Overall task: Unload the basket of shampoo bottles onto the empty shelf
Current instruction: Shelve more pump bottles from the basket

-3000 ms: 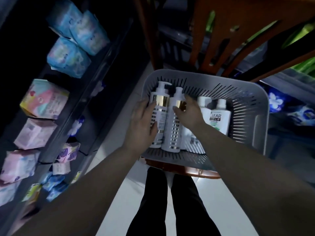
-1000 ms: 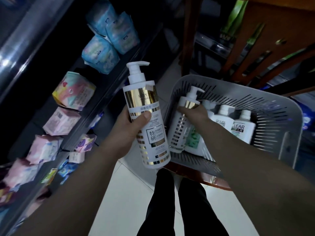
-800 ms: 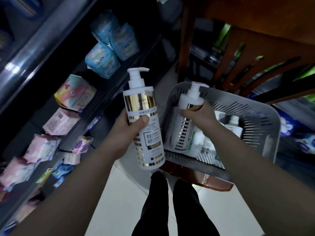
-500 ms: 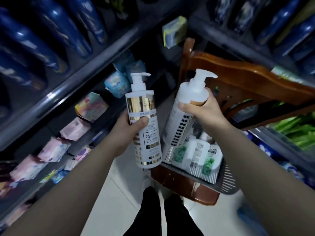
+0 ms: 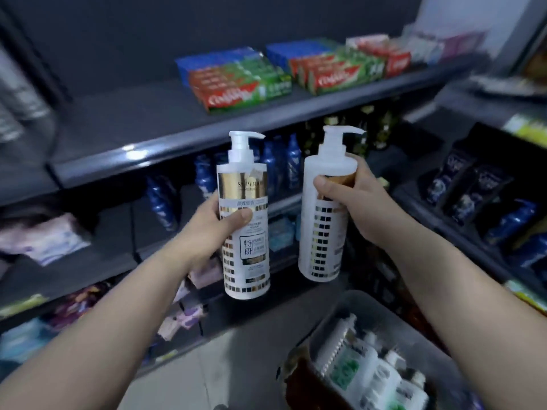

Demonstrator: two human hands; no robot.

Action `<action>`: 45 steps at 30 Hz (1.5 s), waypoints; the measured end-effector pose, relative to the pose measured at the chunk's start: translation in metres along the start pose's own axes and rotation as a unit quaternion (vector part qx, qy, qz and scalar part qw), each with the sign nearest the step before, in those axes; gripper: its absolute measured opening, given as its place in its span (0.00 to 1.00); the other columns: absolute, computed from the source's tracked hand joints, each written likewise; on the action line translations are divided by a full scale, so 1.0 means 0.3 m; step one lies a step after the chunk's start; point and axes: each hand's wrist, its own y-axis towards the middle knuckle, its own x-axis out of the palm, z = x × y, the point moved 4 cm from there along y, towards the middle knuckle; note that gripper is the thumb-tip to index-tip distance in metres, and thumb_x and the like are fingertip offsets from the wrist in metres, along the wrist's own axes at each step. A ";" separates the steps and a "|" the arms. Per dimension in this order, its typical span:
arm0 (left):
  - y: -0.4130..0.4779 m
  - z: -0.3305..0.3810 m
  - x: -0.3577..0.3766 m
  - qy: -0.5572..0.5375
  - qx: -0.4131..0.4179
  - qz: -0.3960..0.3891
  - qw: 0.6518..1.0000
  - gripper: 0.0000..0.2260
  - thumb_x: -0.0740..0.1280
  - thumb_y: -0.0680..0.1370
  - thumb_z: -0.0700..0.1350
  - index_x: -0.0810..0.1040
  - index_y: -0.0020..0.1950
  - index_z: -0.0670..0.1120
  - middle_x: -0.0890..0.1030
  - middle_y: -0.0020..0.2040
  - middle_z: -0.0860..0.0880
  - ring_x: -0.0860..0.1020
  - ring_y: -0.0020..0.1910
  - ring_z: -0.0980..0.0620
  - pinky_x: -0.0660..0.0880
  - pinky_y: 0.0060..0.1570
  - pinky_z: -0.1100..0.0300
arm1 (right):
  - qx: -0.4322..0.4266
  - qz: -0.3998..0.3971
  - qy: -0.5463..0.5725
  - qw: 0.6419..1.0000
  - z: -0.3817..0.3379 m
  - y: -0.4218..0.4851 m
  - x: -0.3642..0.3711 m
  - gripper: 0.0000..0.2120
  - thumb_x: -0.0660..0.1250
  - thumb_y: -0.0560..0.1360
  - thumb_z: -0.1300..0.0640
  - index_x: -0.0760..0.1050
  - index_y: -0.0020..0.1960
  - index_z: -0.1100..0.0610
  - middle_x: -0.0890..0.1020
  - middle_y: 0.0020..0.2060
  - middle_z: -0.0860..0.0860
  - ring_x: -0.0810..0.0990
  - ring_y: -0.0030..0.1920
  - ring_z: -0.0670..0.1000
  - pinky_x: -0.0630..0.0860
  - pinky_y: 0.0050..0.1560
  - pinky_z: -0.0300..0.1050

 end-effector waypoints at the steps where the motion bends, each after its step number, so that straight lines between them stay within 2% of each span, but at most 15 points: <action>1: -0.009 0.039 -0.053 0.014 0.013 0.013 1.000 0.13 0.69 0.75 0.46 0.75 0.59 0.53 0.85 0.51 0.55 0.83 0.49 0.56 0.79 0.41 0.66 | -0.013 -0.003 -0.018 1.000 -0.058 0.018 0.043 0.35 0.76 0.65 0.44 0.64 0.68 0.44 0.78 0.57 0.45 0.79 0.55 0.48 0.77 0.56 0.52; 3: -0.025 0.113 -0.154 0.033 0.039 0.034 0.998 0.10 0.68 0.77 0.45 0.75 0.58 0.52 0.85 0.49 0.55 0.83 0.47 0.58 0.77 0.37 0.70 | -0.044 -0.006 -0.062 0.997 -0.175 0.053 0.131 0.34 0.77 0.63 0.42 0.68 0.65 0.45 0.79 0.55 0.45 0.80 0.53 0.49 0.78 0.53 0.53; 7: -0.057 0.228 -0.353 0.033 0.076 0.088 0.993 0.11 0.67 0.77 0.42 0.74 0.58 0.50 0.84 0.52 0.50 0.83 0.50 0.52 0.80 0.47 0.58 | -0.109 0.021 -0.100 0.989 -0.380 0.111 0.321 0.36 0.77 0.56 0.37 0.70 0.58 0.49 0.80 0.50 0.46 0.81 0.48 0.47 0.79 0.46 0.49; 12: -0.102 0.341 -0.592 0.031 0.127 0.123 0.984 0.13 0.71 0.75 0.46 0.74 0.58 0.53 0.85 0.48 0.55 0.83 0.47 0.57 0.78 0.39 0.67 | -0.180 0.067 -0.137 0.972 -0.562 0.184 0.562 0.38 0.76 0.53 0.33 0.68 0.55 0.49 0.78 0.47 0.43 0.79 0.47 0.44 0.79 0.49 0.49; 14: -0.119 0.369 -0.682 0.031 0.140 0.136 0.980 0.16 0.73 0.72 0.49 0.75 0.57 0.54 0.85 0.49 0.55 0.83 0.48 0.56 0.78 0.40 0.66 | -0.190 0.070 -0.144 0.969 -0.615 0.218 0.657 0.40 0.74 0.51 0.31 0.67 0.56 0.49 0.77 0.47 0.43 0.79 0.47 0.44 0.79 0.49 0.51; 16: -0.134 0.382 -0.768 0.034 0.147 0.154 0.977 0.16 0.71 0.71 0.50 0.75 0.57 0.54 0.85 0.51 0.53 0.83 0.49 0.54 0.79 0.41 0.63 | -0.206 0.072 -0.152 0.964 -0.658 0.252 0.744 0.41 0.74 0.51 0.30 0.67 0.57 0.49 0.77 0.47 0.42 0.78 0.47 0.44 0.79 0.50 0.52; 19: -0.154 0.383 -0.890 0.051 0.154 0.187 0.969 0.14 0.72 0.74 0.47 0.74 0.57 0.54 0.84 0.51 0.53 0.83 0.50 0.54 0.79 0.44 0.60 | -0.234 0.077 -0.154 0.957 -0.708 0.308 0.863 0.41 0.73 0.51 0.30 0.67 0.57 0.50 0.76 0.48 0.42 0.78 0.49 0.45 0.78 0.52 0.52; 22: -0.174 0.368 -0.992 0.054 0.150 0.215 0.963 0.15 0.72 0.74 0.47 0.74 0.58 0.54 0.84 0.52 0.51 0.83 0.51 0.52 0.79 0.46 0.56 | -0.245 0.077 -0.149 0.955 -0.736 0.369 0.976 0.43 0.73 0.50 0.29 0.67 0.57 0.50 0.77 0.49 0.42 0.78 0.50 0.46 0.78 0.53 0.53; 24: -0.188 0.357 -1.043 0.056 0.150 0.227 0.961 0.20 0.72 0.70 0.51 0.73 0.60 0.52 0.84 0.53 0.50 0.83 0.51 0.52 0.79 0.45 0.58 | -0.245 0.072 -0.137 0.957 -0.740 0.410 1.047 0.44 0.73 0.50 0.29 0.67 0.58 0.50 0.77 0.50 0.44 0.78 0.51 0.47 0.78 0.54 0.54; 26: -0.206 0.341 -1.081 0.059 0.152 0.238 0.958 0.22 0.73 0.68 0.54 0.73 0.61 0.53 0.84 0.53 0.51 0.83 0.51 0.53 0.79 0.45 0.60 | -0.241 0.061 -0.126 0.960 -0.733 0.449 1.115 0.43 0.74 0.50 0.30 0.66 0.58 0.50 0.77 0.51 0.45 0.78 0.51 0.47 0.78 0.53 0.54; 30: -0.239 0.300 -1.136 0.052 0.154 0.261 0.951 0.24 0.73 0.65 0.59 0.74 0.59 0.57 0.83 0.54 0.52 0.82 0.53 0.52 0.79 0.48 0.56 | -0.241 0.038 -0.126 0.961 -0.714 0.514 1.241 0.40 0.74 0.53 0.31 0.65 0.56 0.49 0.76 0.51 0.45 0.78 0.50 0.47 0.77 0.50 0.50; 33: -0.256 0.297 -1.159 0.059 0.154 0.277 0.946 0.22 0.73 0.65 0.59 0.74 0.58 0.61 0.83 0.55 0.54 0.82 0.54 0.54 0.79 0.48 0.59 | -0.249 0.015 -0.139 0.958 -0.701 0.553 1.323 0.38 0.75 0.54 0.32 0.64 0.55 0.49 0.76 0.52 0.46 0.77 0.50 0.48 0.76 0.48 0.49; 39: -0.267 0.308 -1.186 0.057 0.151 0.319 0.934 0.27 0.73 0.63 0.59 0.73 0.60 0.57 0.83 0.54 0.57 0.81 0.54 0.57 0.79 0.43 0.66 | -0.260 -0.034 -0.172 0.950 -0.634 0.596 1.455 0.39 0.76 0.56 0.33 0.63 0.57 0.50 0.74 0.53 0.47 0.75 0.50 0.49 0.70 0.42 0.45; 45: -0.253 0.306 -1.191 0.066 0.153 0.338 0.926 0.29 0.74 0.63 0.62 0.72 0.61 0.58 0.83 0.55 0.58 0.81 0.55 0.57 0.79 0.47 0.64 | -0.266 -0.021 -0.188 0.945 -0.604 0.625 1.509 0.40 0.75 0.56 0.32 0.63 0.57 0.51 0.73 0.52 0.47 0.73 0.48 0.50 0.68 0.40 0.45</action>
